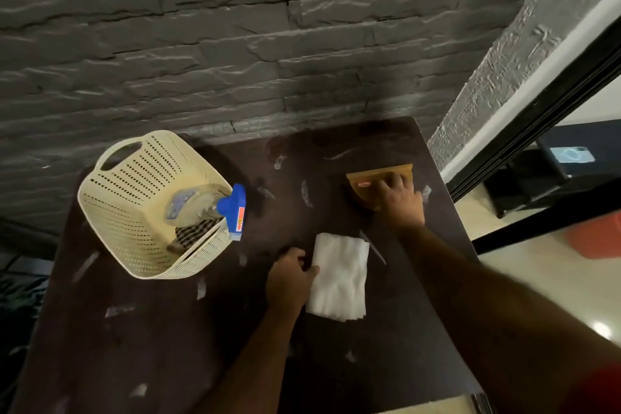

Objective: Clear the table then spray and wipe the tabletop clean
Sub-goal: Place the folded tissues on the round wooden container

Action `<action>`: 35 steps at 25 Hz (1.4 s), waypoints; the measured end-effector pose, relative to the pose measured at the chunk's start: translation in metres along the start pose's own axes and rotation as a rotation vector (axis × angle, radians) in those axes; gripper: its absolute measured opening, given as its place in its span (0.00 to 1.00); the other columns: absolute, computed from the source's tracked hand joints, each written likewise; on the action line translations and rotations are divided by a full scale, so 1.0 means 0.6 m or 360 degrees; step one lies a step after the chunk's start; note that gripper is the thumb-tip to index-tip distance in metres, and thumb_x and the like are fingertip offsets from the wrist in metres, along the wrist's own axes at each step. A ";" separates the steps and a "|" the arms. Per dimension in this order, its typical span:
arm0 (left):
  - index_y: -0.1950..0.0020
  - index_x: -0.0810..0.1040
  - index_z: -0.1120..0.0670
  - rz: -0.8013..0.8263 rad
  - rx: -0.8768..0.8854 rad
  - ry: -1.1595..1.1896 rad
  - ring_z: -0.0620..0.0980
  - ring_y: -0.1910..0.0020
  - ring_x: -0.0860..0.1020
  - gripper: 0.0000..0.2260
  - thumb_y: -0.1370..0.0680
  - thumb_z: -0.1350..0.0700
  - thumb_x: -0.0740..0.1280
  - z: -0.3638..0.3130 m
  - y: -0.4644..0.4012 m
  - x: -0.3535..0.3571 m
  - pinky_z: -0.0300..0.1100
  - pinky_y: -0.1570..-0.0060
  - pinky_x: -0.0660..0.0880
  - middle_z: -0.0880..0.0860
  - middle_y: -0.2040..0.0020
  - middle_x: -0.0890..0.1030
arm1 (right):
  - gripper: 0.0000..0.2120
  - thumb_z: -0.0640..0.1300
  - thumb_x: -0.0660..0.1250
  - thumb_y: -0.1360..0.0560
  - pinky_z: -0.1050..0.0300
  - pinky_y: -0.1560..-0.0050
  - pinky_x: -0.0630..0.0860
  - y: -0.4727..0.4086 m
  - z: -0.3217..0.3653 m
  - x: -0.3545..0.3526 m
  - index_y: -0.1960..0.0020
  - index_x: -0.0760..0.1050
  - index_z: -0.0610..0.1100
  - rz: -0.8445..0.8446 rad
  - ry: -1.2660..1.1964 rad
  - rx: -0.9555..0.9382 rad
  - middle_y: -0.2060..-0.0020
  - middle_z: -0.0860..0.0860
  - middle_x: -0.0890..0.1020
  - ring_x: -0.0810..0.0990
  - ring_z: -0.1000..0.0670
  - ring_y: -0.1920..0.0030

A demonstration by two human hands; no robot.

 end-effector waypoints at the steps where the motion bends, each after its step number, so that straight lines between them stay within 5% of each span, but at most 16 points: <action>1: 0.34 0.73 0.51 0.0005 -0.0001 -0.0043 0.50 0.42 0.78 0.22 0.26 0.46 0.70 -0.005 0.002 0.007 0.45 0.47 0.74 0.51 0.41 0.80 | 0.22 0.44 0.66 0.26 0.37 0.41 0.70 -0.007 -0.001 0.000 0.33 0.67 0.47 0.0046 0.0050 -0.0009 0.34 0.41 0.68 0.65 0.36 0.33; 5: 0.31 0.68 0.51 0.0038 -0.0026 -0.0171 0.52 0.40 0.76 0.26 0.26 0.46 0.70 -0.022 0.010 0.039 0.44 0.47 0.73 0.52 0.39 0.77 | 0.16 0.47 0.64 0.24 0.39 0.44 0.72 -0.014 -0.007 -0.006 0.36 0.71 0.48 -0.0062 0.0150 -0.0081 0.38 0.42 0.73 0.70 0.37 0.36; 9: 0.36 0.73 0.51 0.0081 0.0045 -0.0257 0.51 0.42 0.77 0.18 0.24 0.49 0.68 -0.033 0.009 0.046 0.44 0.46 0.75 0.51 0.42 0.79 | 0.13 0.55 0.62 0.23 0.46 0.47 0.70 -0.026 -0.002 -0.037 0.44 0.78 0.51 -0.0228 0.0118 -0.0194 0.47 0.47 0.81 0.78 0.40 0.45; 13: 0.34 0.73 0.50 0.0197 0.0228 -0.0383 0.50 0.40 0.76 0.21 0.25 0.46 0.68 -0.034 0.019 0.048 0.44 0.42 0.73 0.50 0.39 0.78 | 0.11 0.46 0.61 0.23 0.48 0.43 0.68 -0.038 0.034 -0.046 0.44 0.79 0.52 -0.0131 0.0214 -0.0361 0.48 0.48 0.83 0.79 0.43 0.46; 20: 0.33 0.71 0.50 0.0193 0.0148 -0.0342 0.50 0.41 0.76 0.24 0.27 0.42 0.69 -0.017 0.018 0.041 0.46 0.44 0.75 0.51 0.40 0.78 | 0.12 0.46 0.58 0.21 0.44 0.38 0.64 -0.034 0.109 -0.024 0.43 0.78 0.50 0.0036 0.0144 -0.0526 0.49 0.48 0.83 0.79 0.45 0.46; 23: 0.33 0.71 0.51 0.0158 0.0156 -0.0375 0.50 0.40 0.76 0.24 0.26 0.43 0.68 -0.027 0.022 0.048 0.45 0.44 0.74 0.51 0.39 0.78 | 0.13 0.49 0.61 0.23 0.45 0.42 0.68 -0.016 0.089 -0.039 0.42 0.78 0.49 -0.0106 -0.0091 -0.0453 0.48 0.46 0.81 0.78 0.42 0.46; 27: 0.34 0.71 0.51 0.0091 0.0094 -0.0323 0.50 0.41 0.77 0.21 0.24 0.44 0.67 -0.050 0.023 0.053 0.45 0.45 0.74 0.51 0.40 0.78 | 0.10 0.50 0.65 0.25 0.50 0.59 0.74 0.040 0.031 -0.058 0.54 0.79 0.44 -0.0639 -0.0579 -0.0137 0.58 0.46 0.81 0.79 0.43 0.58; 30: 0.37 0.74 0.51 0.0118 0.0032 -0.0219 0.50 0.44 0.77 0.18 0.24 0.46 0.67 -0.064 0.023 0.052 0.45 0.47 0.76 0.51 0.42 0.79 | 0.11 0.53 0.64 0.25 0.55 0.66 0.72 0.105 -0.002 0.002 0.58 0.76 0.46 -0.0410 -0.0857 0.0152 0.63 0.49 0.78 0.79 0.46 0.63; 35: 0.44 0.76 0.49 0.0426 0.0077 0.0291 0.47 0.50 0.77 0.10 0.24 0.50 0.67 -0.075 0.015 0.050 0.44 0.51 0.77 0.50 0.48 0.79 | 0.13 0.57 0.69 0.29 0.60 0.64 0.71 0.181 -0.004 0.086 0.50 0.76 0.50 -0.0172 -0.1055 0.0206 0.58 0.54 0.77 0.77 0.52 0.59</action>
Point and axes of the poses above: each hand's wrist, its own y-axis away from the middle knuckle, its own x-axis out of the palm, z = x × y, the point moved 3 cm from there along -y, towards the middle knuckle
